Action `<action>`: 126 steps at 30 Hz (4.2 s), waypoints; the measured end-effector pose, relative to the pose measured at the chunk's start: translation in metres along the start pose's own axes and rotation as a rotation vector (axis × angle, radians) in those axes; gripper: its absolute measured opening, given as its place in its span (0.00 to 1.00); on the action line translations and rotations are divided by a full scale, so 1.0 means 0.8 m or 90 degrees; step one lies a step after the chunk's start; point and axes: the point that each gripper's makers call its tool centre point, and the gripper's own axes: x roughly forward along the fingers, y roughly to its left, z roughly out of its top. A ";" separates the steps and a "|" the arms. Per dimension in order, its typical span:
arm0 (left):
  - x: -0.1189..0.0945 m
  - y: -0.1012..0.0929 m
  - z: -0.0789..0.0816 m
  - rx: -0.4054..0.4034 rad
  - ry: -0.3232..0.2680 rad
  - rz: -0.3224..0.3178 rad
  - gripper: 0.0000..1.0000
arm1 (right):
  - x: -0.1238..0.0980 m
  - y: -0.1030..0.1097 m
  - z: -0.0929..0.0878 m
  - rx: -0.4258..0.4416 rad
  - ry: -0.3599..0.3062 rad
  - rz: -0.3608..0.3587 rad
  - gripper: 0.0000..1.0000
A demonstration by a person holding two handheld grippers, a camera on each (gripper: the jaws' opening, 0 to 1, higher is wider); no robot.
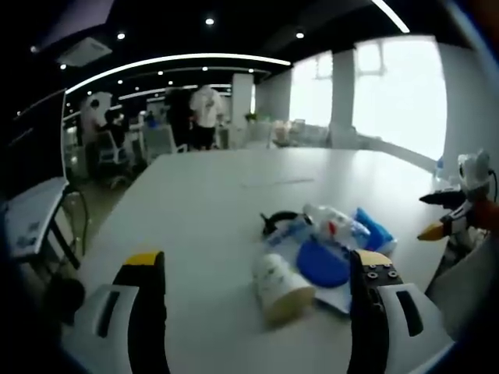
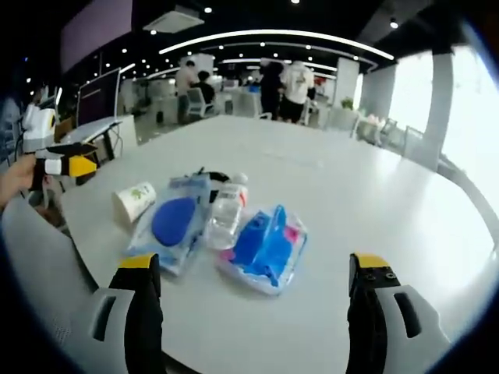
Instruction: Arrange the tabletop items into an orderly group along one side of the table until the central work area is clear of visible clutter.
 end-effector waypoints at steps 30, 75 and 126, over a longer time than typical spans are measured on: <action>0.000 0.004 -0.003 0.019 0.010 0.021 0.93 | 0.002 -0.004 -0.008 0.005 0.021 -0.003 0.99; -0.003 0.002 -0.001 -0.017 0.004 0.000 0.89 | 0.023 0.025 0.041 0.026 0.004 0.074 0.99; 0.008 -0.021 -0.012 0.034 0.036 -0.043 0.84 | 0.171 0.049 0.074 -0.008 0.075 0.171 0.91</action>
